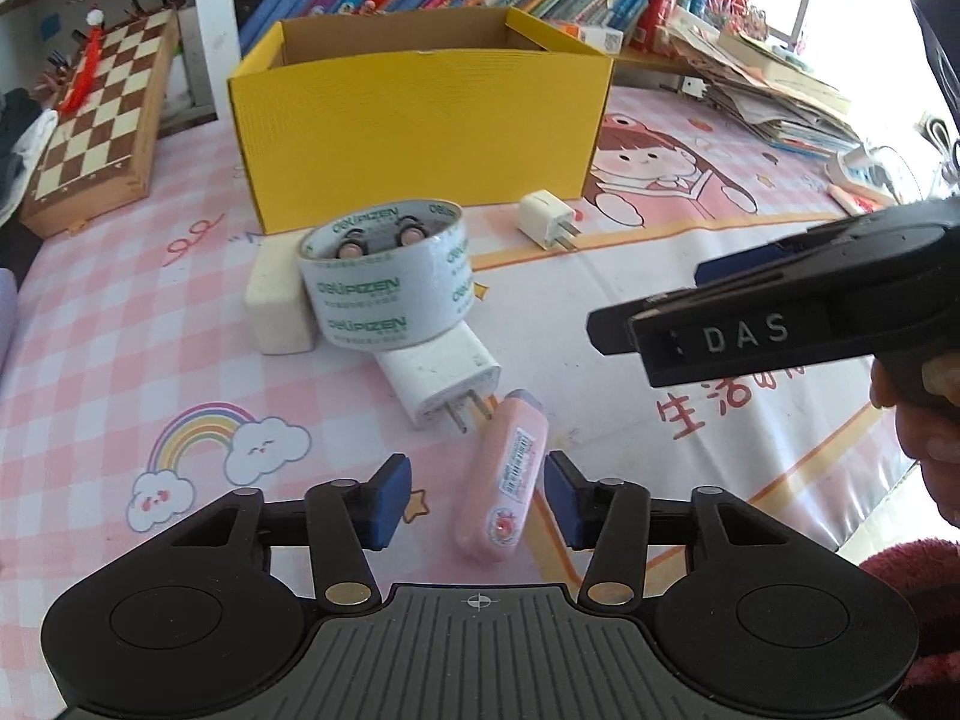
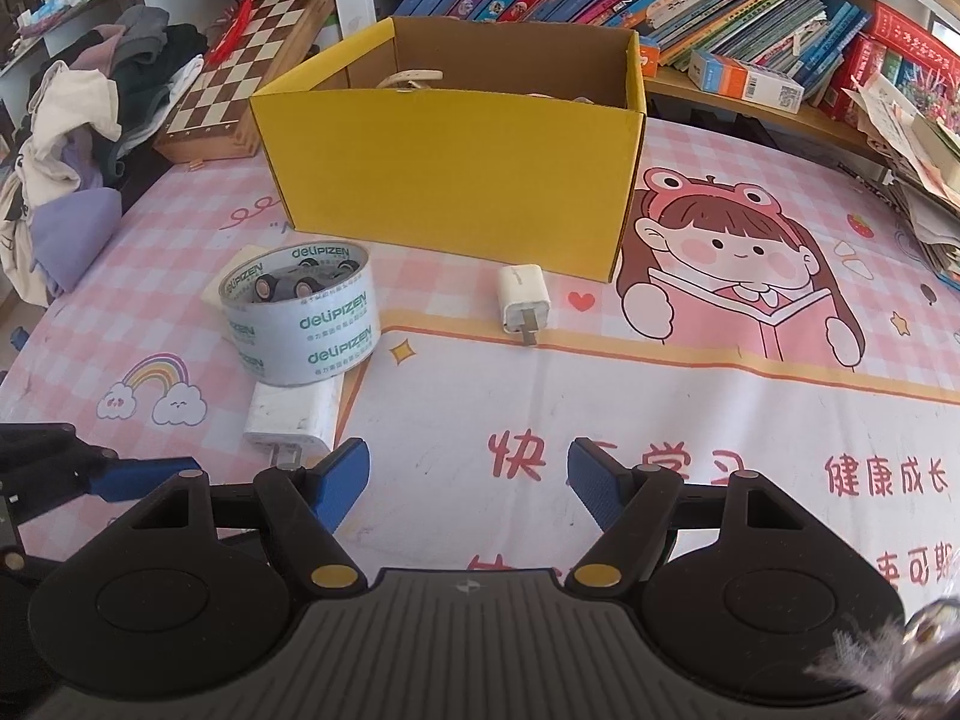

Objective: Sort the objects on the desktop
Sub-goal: 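Close the left gripper on the pink tube while the right gripper grasps the white charger cube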

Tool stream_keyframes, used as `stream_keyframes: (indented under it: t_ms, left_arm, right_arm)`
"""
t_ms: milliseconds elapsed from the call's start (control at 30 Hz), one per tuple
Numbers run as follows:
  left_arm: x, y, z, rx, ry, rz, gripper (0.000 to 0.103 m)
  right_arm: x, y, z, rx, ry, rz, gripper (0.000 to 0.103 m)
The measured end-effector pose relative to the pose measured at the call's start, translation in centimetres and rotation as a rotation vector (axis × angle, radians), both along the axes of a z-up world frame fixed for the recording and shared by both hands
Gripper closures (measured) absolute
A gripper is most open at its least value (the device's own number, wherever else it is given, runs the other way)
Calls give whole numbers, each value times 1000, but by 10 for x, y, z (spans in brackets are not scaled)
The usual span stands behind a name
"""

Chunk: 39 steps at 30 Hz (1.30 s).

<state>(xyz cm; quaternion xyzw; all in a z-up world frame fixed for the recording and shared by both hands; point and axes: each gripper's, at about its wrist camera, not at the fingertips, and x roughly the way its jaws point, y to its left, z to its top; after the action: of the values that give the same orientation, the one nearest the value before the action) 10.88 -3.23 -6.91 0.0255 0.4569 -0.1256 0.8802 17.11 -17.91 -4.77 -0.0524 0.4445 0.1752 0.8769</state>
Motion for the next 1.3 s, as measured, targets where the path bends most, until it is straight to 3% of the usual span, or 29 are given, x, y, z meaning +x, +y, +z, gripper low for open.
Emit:
stream_keyframes:
  t_ms: [233,367,533,1100,1300]
  left_arm:
    - [5,-10,-6,22,24,-18,61]
    - [8,-13,-8,28,36,-18,67]
    - [12,-15,-11,34,52,-13,74]
    - [18,-22,-13,46,68,-21,81]
    - [20,-21,-14,48,74,-26,81]
  right_arm:
    - [11,0,-3,0,11,19,34]
    - [21,-3,-5,7,16,19,41]
    - [37,-5,-7,14,22,14,43]
    - [82,4,-18,2,14,54,46]
    - [100,7,-23,-13,15,56,51]
